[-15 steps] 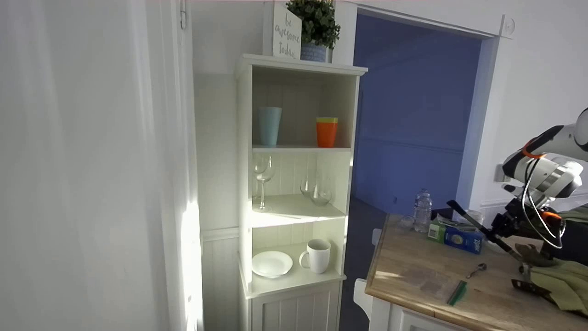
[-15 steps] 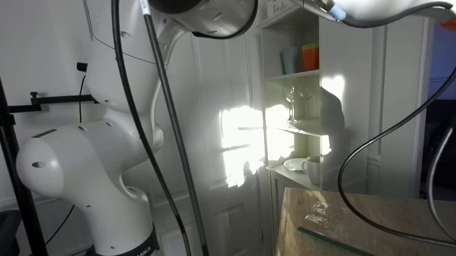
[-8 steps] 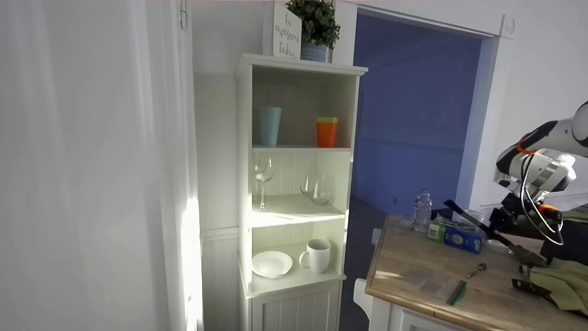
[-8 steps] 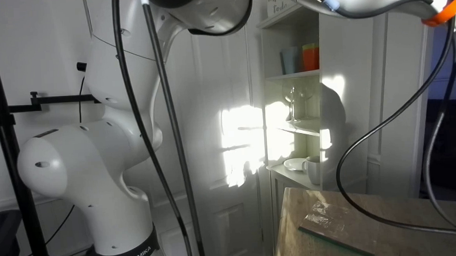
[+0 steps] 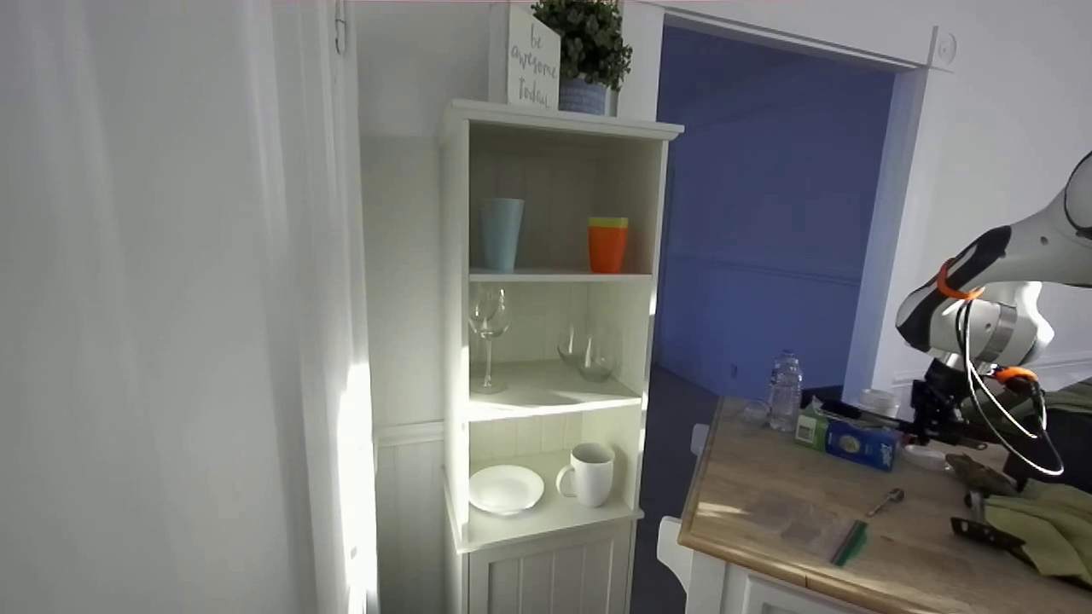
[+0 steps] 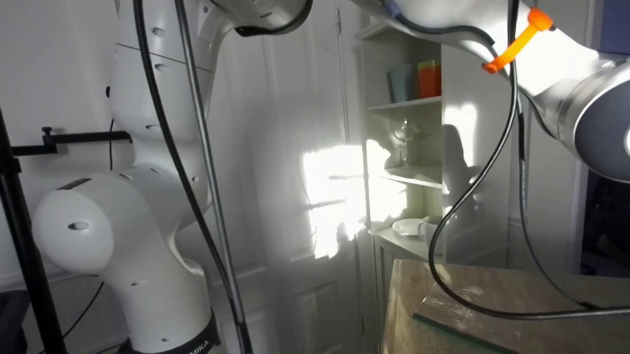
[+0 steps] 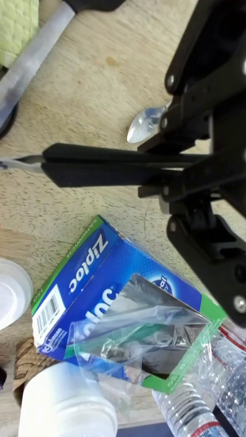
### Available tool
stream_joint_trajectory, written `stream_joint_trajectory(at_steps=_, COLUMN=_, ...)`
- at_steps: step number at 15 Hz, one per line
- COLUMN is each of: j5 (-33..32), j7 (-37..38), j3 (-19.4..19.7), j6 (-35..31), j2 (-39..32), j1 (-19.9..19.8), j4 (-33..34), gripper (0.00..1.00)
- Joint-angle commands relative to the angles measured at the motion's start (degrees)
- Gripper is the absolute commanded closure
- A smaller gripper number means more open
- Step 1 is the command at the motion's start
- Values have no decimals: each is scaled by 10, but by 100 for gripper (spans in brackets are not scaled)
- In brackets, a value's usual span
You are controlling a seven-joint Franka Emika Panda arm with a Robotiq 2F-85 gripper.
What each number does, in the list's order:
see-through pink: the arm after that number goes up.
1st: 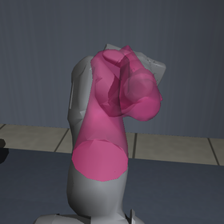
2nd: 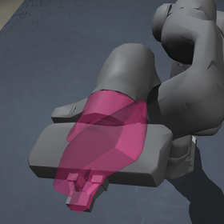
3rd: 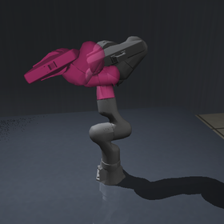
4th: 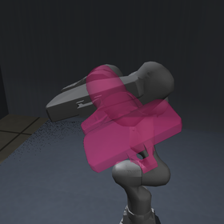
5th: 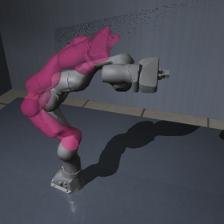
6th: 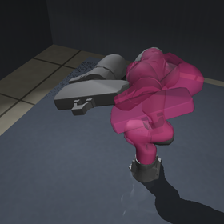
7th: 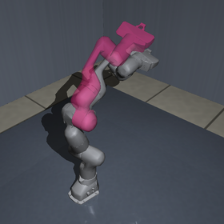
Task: Pick up the black spatula and put it on the right side of the kitchen counter, pick up the tongs and turn them ninety degrees anticlockwise, put the tongs on the kitchen counter next to the spatula
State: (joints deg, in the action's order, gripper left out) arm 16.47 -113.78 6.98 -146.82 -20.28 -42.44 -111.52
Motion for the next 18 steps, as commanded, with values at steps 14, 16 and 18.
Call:
stream_joint_trajectory(at_steps=14, j5=-118, j7=-180, j3=7, j6=-5, j2=-20, j1=18, j4=-25, gripper=94)
stream_joint_trajectory(at_steps=16, j5=-138, j7=-225, j3=13, j6=-8, j2=-24, j1=18, j4=-22, gripper=94)
stream_joint_trajectory(at_steps=18, j5=-158, j7=-269, j3=20, j6=-11, j2=-28, j1=19, j4=-21, gripper=94)
